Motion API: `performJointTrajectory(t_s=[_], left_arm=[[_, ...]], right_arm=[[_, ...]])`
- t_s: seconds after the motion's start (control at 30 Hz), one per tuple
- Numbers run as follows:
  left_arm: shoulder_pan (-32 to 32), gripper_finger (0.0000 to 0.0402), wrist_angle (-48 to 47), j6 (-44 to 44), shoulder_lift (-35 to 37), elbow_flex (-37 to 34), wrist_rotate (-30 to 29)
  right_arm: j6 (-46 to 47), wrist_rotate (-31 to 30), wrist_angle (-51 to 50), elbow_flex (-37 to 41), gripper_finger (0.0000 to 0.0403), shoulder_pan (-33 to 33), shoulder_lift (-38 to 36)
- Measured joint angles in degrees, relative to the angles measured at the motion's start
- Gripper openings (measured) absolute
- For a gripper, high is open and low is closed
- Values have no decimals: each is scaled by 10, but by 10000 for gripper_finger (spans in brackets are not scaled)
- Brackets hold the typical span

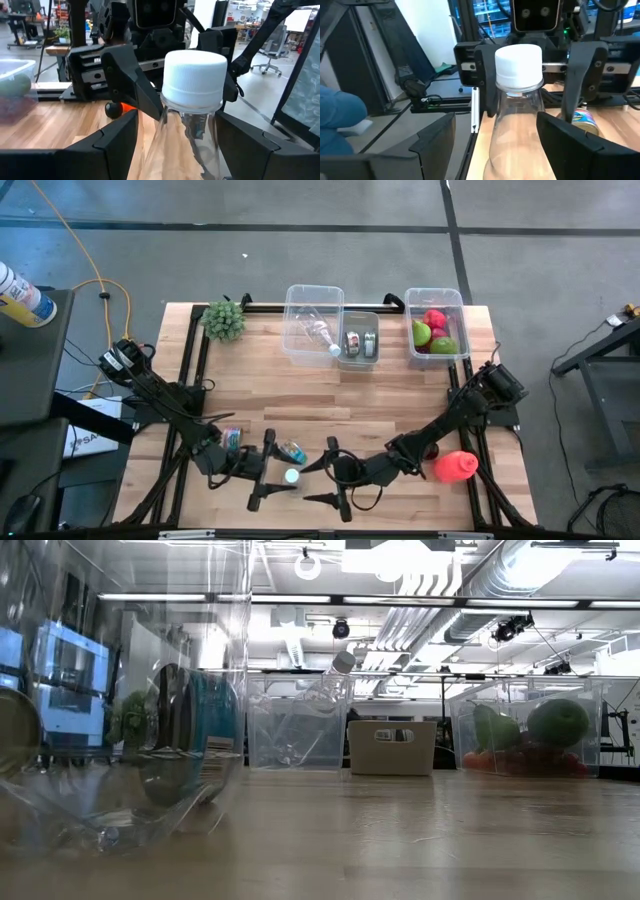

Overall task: Pick & Place Food Item
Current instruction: Put the transparent bottle into the left transparent bin

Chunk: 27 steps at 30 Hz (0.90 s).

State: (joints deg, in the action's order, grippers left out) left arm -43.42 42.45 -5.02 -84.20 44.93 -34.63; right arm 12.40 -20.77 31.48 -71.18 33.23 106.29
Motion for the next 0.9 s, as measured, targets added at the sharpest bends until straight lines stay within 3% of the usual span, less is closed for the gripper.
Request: performJointTrajectory(t_s=[0.57,0.7,0.9], left_arm=[[-4,245,18,28,0,0,8],[-4,245,19,33,0,0,12],[-2,245,20,42,0,0,9]], right_arm=[[31,35,-14,0,265,-3,0],[54,92,6,0,265,-15,13],[67,84,0,0,265,-29,31]])
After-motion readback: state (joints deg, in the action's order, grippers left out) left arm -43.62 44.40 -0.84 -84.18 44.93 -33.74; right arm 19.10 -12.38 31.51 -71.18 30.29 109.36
